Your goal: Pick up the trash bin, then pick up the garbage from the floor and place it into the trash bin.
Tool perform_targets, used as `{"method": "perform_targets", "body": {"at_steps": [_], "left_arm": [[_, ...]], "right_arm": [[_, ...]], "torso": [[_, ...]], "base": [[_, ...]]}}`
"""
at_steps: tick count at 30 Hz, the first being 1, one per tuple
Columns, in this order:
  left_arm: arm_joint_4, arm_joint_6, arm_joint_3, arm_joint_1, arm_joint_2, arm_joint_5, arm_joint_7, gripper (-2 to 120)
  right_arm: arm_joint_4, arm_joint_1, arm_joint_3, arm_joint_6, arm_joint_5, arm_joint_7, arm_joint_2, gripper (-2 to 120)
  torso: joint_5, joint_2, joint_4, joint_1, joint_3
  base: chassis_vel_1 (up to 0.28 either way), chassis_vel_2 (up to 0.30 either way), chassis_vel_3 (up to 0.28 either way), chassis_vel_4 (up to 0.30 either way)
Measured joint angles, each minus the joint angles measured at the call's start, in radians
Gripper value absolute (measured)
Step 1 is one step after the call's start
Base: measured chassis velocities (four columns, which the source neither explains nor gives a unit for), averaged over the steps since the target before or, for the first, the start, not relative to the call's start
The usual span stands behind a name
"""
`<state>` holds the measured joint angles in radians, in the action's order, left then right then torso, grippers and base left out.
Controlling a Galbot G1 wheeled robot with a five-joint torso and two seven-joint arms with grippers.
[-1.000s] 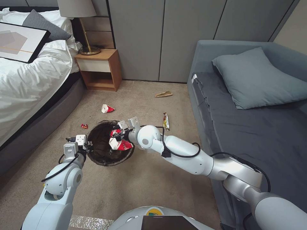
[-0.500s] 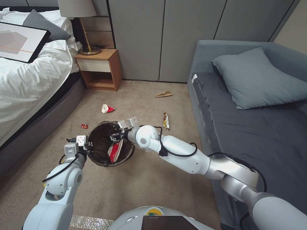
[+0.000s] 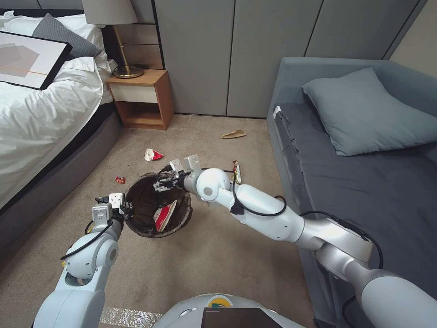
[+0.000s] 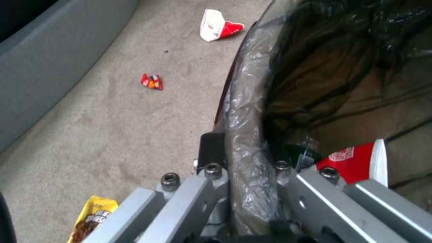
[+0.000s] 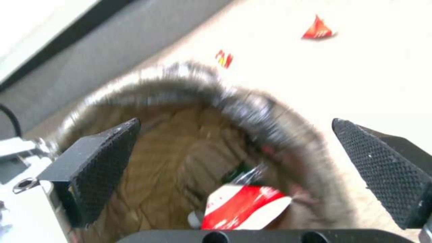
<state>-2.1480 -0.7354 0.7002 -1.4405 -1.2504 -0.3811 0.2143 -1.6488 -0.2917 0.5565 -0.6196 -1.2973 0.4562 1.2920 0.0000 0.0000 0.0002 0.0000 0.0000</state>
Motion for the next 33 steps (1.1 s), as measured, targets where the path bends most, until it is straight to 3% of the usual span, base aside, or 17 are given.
{"method": "perform_targets", "body": {"at_steps": [4,7,12,15,18,19,20,23,24,26,28,30,31,33], "left_arm": [[-0.001,0.000,-0.002,0.002,0.004,0.000,-0.003,3],[-0.007,0.000,-0.010,0.003,0.001,0.003,-0.003,3],[-0.018,0.000,-0.016,0.000,-0.002,0.005,-0.004,3],[-0.031,0.000,-0.016,-0.008,-0.002,0.006,-0.004,3],[-0.038,0.000,-0.018,-0.017,-0.004,0.005,-0.005,3],[-0.044,0.000,-0.022,-0.024,-0.008,0.004,-0.005,3],[-0.044,0.000,-0.022,-0.024,-0.008,0.004,-0.005,3],[-0.065,0.000,-0.031,-0.033,-0.014,0.003,-0.009,3],[-0.065,0.000,-0.031,-0.033,-0.014,0.003,-0.009,3],[-0.084,0.000,-0.032,-0.034,-0.013,0.000,-0.010,3],[-0.087,0.000,-0.031,-0.034,-0.012,-0.002,-0.010,3],[-0.100,0.000,-0.024,-0.038,-0.006,-0.007,-0.011,3],[-0.100,0.000,-0.024,-0.038,-0.006,-0.007,-0.011,3],[-0.108,0.000,-0.015,-0.045,-0.004,-0.013,-0.011,3]], "right_arm": [[-0.106,-0.030,-0.087,-0.011,-0.013,0.026,-0.077,100],[-0.193,-0.074,-0.175,-0.013,-0.007,0.030,-0.197,100],[-0.255,-0.135,-0.273,-0.011,0.010,0.023,-0.280,100],[-0.349,-0.253,-0.443,0.005,0.040,0.004,-0.370,100],[-0.402,-0.331,-0.529,0.041,0.087,-0.006,-0.413,100],[-0.444,-0.413,-0.613,0.066,0.137,-0.017,-0.432,100],[-0.444,-0.413,-0.613,0.066,0.137,-0.017,-0.432,100],[-0.518,-0.606,-0.808,0.090,0.224,-0.042,-0.422,100],[-0.518,-0.606,-0.808,0.090,0.224,-0.042,-0.422,100],[-0.539,-0.710,-0.965,0.101,0.306,-0.085,-0.381,100],[-0.542,-0.735,-1.004,0.102,0.321,-0.095,-0.367,100],[-0.546,-0.824,-1.130,0.117,0.391,-0.133,-0.309,100],[-0.546,-0.824,-1.130,0.117,0.391,-0.133,-0.309,100],[-0.554,-0.930,-1.234,0.154,0.528,-0.188,-0.237,100]], "torso": [[0.0002,0.000,-0.0001,0.000,0.000],[0.0003,0.000,-0.0002,0.000,0.000],[0.0004,0.000,-0.0003,0.000,0.000],[0.0004,0.000,-0.0003,0.000,0.000],[0.0002,0.000,-0.0003,0.000,0.000],[0.0005,0.000,-0.0004,0.000,0.000],[0.0005,0.000,-0.0004,0.000,0.000],[0.0006,0.000,-0.0004,0.000,0.000],[0.0006,0.000,-0.0004,0.000,0.000],[0.0001,0.000,-0.0005,0.000,0.000],[0.0002,0.000,-0.0006,0.000,0.000],[0.0002,0.000,-0.0003,0.000,0.000],[0.0002,0.000,-0.0003,0.000,0.000],[0.0001,0.000,0.0000,0.000,0.000]], "base": [[0.000,0.000,0.000,0.000],[0.000,0.000,0.000,0.000],[0.000,0.000,0.000,0.000],[0.000,0.000,0.000,0.000],[0.000,0.000,0.000,0.000],[0.000,0.000,0.000,0.000],[0.000,0.000,0.000,0.000],[0.000,0.000,0.000,0.000],[0.000,0.000,0.000,0.000],[0.000,0.000,0.000,0.000],[0.000,0.000,0.000,0.000],[0.000,0.000,0.000,0.000],[0.000,0.000,0.000,0.000],[0.000,0.000,0.000,0.000]]}}
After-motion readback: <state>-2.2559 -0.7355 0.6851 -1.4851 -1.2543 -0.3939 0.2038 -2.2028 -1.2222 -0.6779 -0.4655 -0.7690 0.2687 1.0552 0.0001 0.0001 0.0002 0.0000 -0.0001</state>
